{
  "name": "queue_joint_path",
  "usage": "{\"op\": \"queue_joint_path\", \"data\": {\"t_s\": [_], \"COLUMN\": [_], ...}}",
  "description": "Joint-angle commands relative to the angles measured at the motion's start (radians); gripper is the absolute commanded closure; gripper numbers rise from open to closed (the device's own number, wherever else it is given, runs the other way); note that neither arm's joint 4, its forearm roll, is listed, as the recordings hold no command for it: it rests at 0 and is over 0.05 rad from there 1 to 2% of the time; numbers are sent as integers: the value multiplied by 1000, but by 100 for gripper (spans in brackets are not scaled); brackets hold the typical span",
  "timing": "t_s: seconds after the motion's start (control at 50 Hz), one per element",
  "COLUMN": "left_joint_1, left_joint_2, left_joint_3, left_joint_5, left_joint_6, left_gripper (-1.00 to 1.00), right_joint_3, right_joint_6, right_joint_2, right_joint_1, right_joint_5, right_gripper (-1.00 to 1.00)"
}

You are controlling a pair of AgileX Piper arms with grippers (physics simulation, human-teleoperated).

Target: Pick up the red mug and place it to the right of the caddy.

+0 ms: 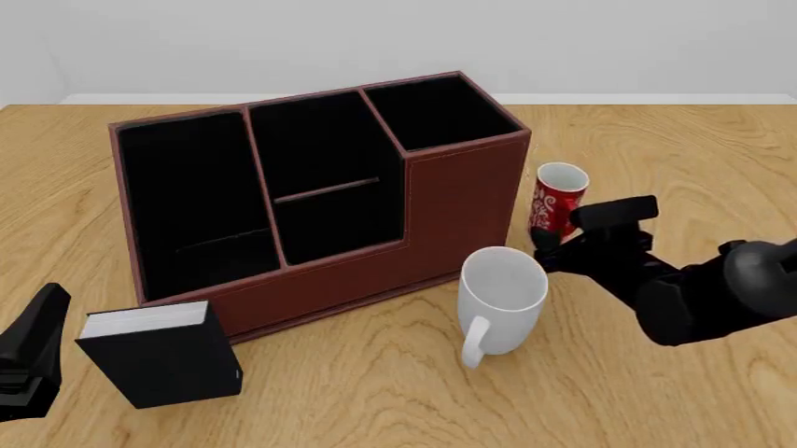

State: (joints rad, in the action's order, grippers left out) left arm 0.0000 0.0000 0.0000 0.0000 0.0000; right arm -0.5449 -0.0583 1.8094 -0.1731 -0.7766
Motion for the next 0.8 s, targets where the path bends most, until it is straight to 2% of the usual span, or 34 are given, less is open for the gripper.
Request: {"op": "queue_joint_path", "data": {"t_s": [0.02, 0.4, 0.8], "left_joint_1": [0, 0, 0], "left_joint_2": [0, 0, 0], "left_joint_3": [0, 0, 0], "left_joint_5": [0, 0, 0], "left_joint_6": [0, 0, 0], "left_gripper": [-100, -100, -100], "right_joint_3": [5, 44, 117], "right_joint_6": [1, 6, -9], "right_joint_2": [-12, -63, -332], "right_joint_1": [8, 32, 17], "right_joint_5": [1, -4, 103], "right_gripper": [-100, -100, -100]}}
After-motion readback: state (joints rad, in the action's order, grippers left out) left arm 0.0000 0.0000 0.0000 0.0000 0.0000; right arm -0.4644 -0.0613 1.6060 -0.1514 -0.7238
